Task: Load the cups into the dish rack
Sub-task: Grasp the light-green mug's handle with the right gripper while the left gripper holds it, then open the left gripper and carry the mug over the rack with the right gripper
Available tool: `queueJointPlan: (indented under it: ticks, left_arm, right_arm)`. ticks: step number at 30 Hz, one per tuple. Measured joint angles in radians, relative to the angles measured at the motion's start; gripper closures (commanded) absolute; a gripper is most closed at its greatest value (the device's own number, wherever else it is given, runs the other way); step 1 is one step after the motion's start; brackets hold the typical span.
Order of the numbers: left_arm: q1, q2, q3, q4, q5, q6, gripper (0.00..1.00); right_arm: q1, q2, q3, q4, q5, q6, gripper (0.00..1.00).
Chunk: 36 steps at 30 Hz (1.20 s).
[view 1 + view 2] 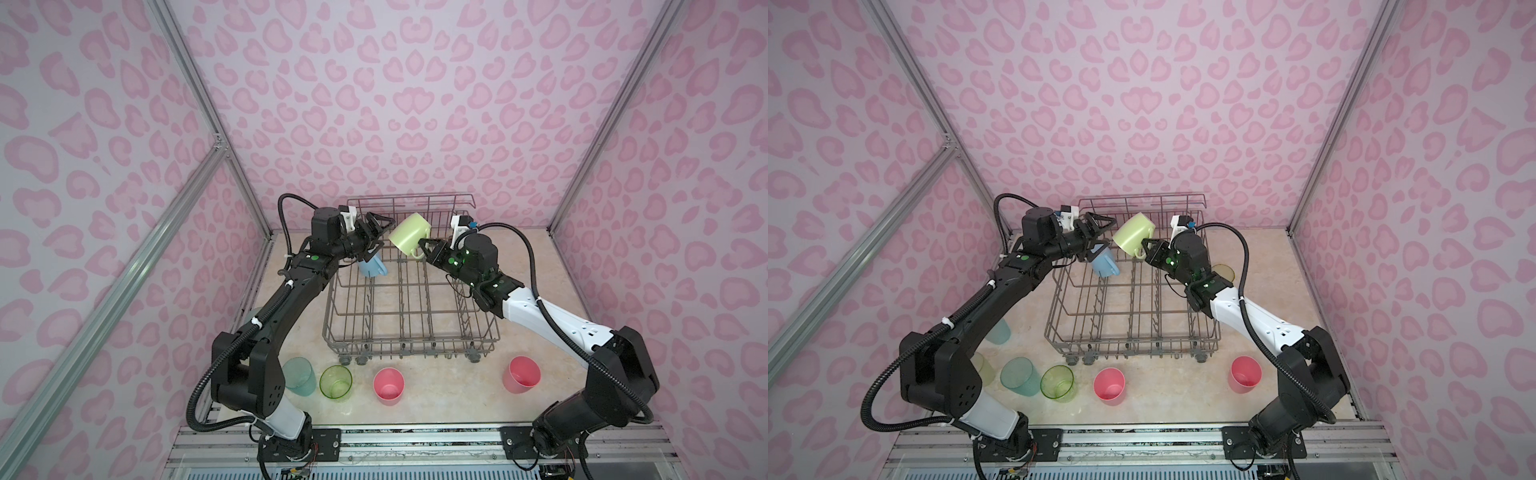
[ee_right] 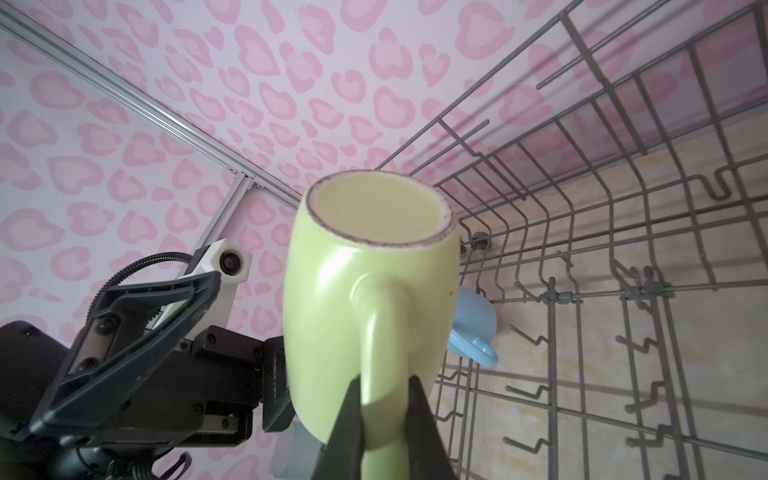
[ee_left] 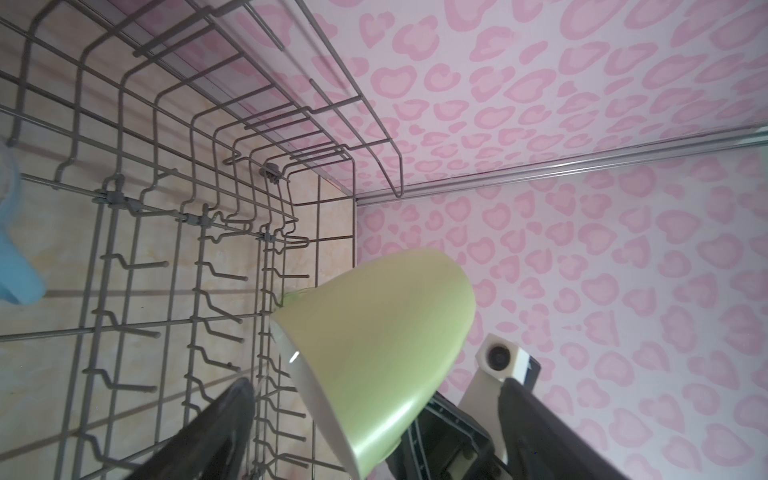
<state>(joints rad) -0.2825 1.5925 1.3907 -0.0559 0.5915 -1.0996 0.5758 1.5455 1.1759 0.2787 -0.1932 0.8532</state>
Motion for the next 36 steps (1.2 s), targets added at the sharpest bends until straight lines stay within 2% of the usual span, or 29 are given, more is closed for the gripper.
queueJointPlan:
  ticks: [7,18,24,30,36]
  left_arm:
    - [0.014,-0.047,0.051,-0.236,-0.092,0.195,0.03]
    - [0.093,-0.159,0.128,-0.595,-0.371,0.534,0.03]
    - [0.158,-0.212,0.083,-0.645,-0.461,0.637,0.03]
    - [0.166,-0.248,0.004,-0.637,-0.498,0.692,0.03]
    - [0.172,-0.262,-0.05,-0.591,-0.493,0.719,0.03]
  right_arm:
    - [0.006,-0.065,-0.029,-0.04,0.047,-0.129,1.0]
    - [0.104,-0.123,-0.075,-0.098,0.13,-0.427,1.0]
    - [0.189,-0.064,-0.076,-0.074,0.14,-0.596,1.0]
    - [0.241,0.028,-0.04,-0.058,0.137,-0.714,1.0]
    - [0.25,0.095,-0.028,-0.008,0.137,-0.79,1.0]
